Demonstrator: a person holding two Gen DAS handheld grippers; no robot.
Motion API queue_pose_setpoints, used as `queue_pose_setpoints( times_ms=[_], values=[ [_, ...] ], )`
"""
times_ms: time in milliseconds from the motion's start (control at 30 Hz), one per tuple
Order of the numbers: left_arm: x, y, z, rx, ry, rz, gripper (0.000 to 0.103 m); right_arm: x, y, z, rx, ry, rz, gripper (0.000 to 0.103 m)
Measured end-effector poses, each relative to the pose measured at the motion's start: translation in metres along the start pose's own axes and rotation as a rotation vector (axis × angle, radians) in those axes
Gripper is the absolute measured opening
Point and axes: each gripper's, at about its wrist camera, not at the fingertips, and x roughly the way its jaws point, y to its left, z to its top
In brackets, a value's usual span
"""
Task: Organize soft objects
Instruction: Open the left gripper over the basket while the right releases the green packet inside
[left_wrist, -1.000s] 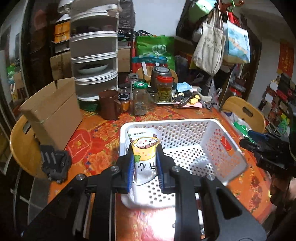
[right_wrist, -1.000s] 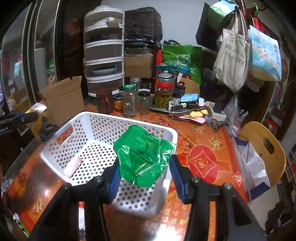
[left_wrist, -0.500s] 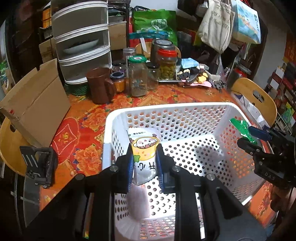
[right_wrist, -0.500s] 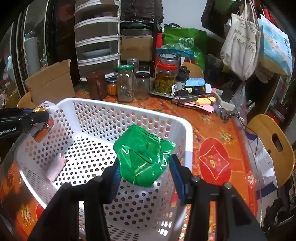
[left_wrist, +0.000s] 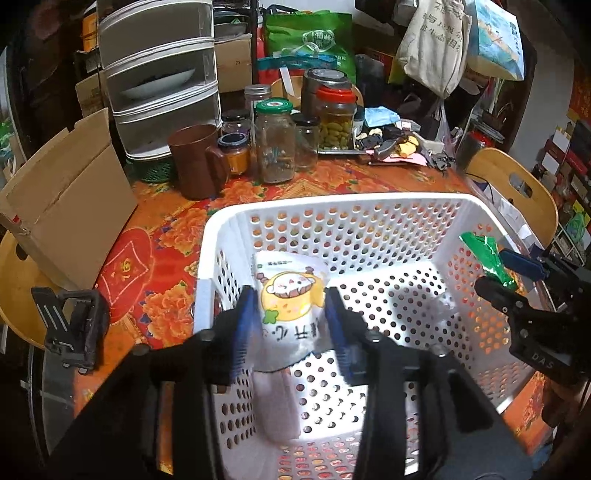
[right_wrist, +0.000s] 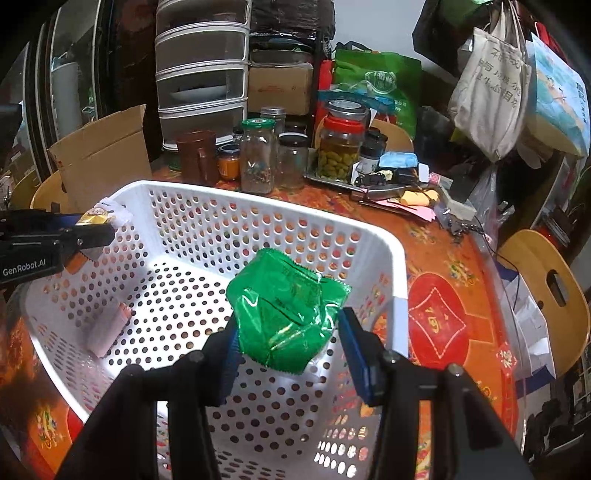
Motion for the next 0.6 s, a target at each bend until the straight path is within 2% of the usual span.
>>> queue_pose_setpoints(
  times_ms=[67,200,300,333,367,400,433,467,533,600],
  values=[
    [-0.003,0.0,0.0,0.001,-0.014,0.001,0.053,-0.002,-0.001,0.0,0.014,-0.011,0.003,0.052],
    [-0.008,-0.001,0.001,0.006,-0.028,0.004,0.054,-0.005,-0.001,0.0,0.009,-0.022,0.001,0.057],
    [-0.011,-0.002,0.0,0.008,-0.032,-0.004,0.06,-0.009,-0.001,0.0,0.014,-0.038,-0.004,0.066],
    [-0.012,-0.003,0.0,0.009,-0.035,-0.003,0.068,-0.01,-0.001,0.0,0.016,-0.044,-0.005,0.071],
    [-0.013,-0.003,0.0,0.011,-0.04,-0.003,0.08,-0.012,-0.001,0.001,0.016,-0.051,-0.005,0.075],
    [-0.016,-0.004,-0.001,0.017,-0.049,-0.001,0.086,-0.013,-0.001,0.002,0.016,-0.056,-0.009,0.076],
    [-0.017,-0.005,-0.001,0.021,-0.056,0.0,0.096,-0.015,-0.002,0.002,0.018,-0.062,-0.011,0.083],
    [-0.02,-0.006,-0.002,0.026,-0.067,0.003,0.099,-0.017,-0.002,0.002,0.02,-0.066,-0.008,0.092],
    [-0.024,-0.007,-0.002,0.026,-0.075,0.001,0.1,-0.019,-0.003,0.003,0.023,-0.07,-0.012,0.101],
    [-0.028,-0.007,-0.002,0.019,-0.074,-0.015,0.101,-0.021,-0.003,0.003,0.026,-0.073,-0.008,0.103]
  ],
)
